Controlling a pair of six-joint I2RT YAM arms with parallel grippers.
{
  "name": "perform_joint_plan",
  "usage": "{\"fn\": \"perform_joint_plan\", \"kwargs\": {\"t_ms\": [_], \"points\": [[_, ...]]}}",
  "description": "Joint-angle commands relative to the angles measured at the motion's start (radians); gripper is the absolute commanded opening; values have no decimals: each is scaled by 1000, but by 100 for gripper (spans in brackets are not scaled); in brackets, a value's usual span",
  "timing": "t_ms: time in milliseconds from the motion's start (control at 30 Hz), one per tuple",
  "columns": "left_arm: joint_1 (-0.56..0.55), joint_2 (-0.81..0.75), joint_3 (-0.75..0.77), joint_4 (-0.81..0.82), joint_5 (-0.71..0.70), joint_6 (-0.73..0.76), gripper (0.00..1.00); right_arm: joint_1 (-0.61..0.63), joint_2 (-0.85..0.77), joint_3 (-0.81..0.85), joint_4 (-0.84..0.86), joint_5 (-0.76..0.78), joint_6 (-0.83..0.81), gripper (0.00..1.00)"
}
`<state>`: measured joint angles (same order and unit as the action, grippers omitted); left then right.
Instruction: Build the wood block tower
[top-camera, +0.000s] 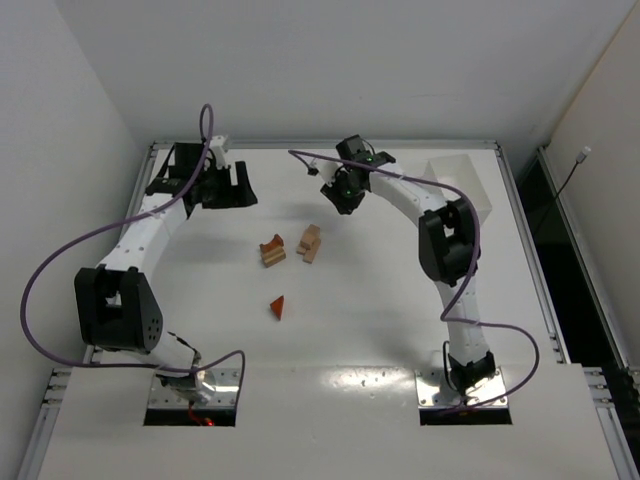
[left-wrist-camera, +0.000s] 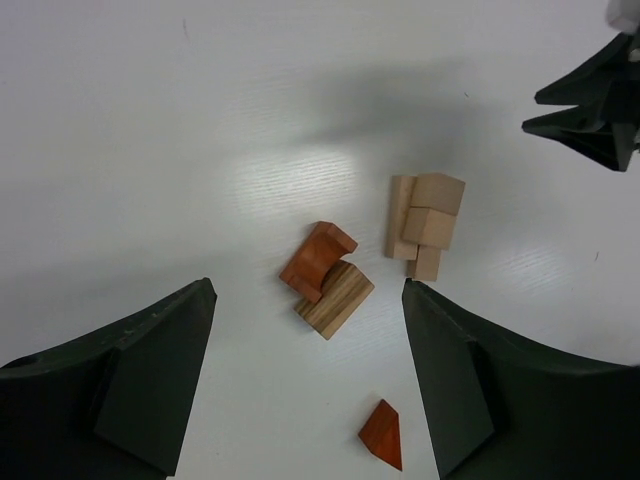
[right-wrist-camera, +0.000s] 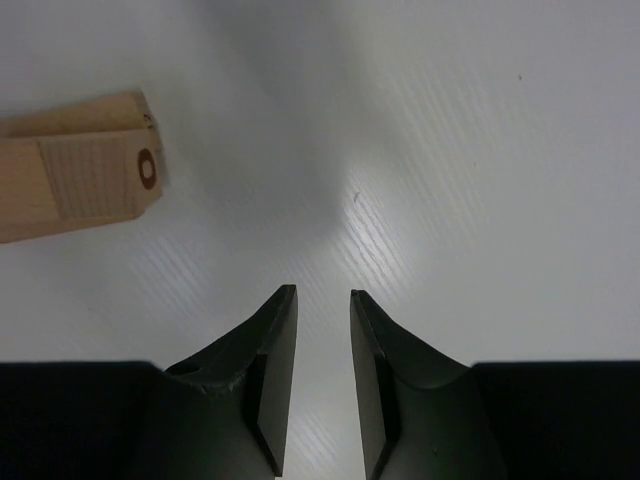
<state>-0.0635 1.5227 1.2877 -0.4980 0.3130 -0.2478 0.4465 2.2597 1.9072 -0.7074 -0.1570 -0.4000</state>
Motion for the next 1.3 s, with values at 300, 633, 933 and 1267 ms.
{"fn": "perform_joint_plan", "kwargs": {"t_ms": [300,633,933,1267], "points": [[42,-13,1,9,52,21,73,123,136,124,51,122,-30,27],[62,-4,-17,9,72,21,73,152,146,133,40,71,-30,27],[71,5,-18,18,81,12,73,161,124,113,-12,2,-72,27],[80,5,-27,27,90,12,73,161,106,102,-21,-46,-82,27]]}}
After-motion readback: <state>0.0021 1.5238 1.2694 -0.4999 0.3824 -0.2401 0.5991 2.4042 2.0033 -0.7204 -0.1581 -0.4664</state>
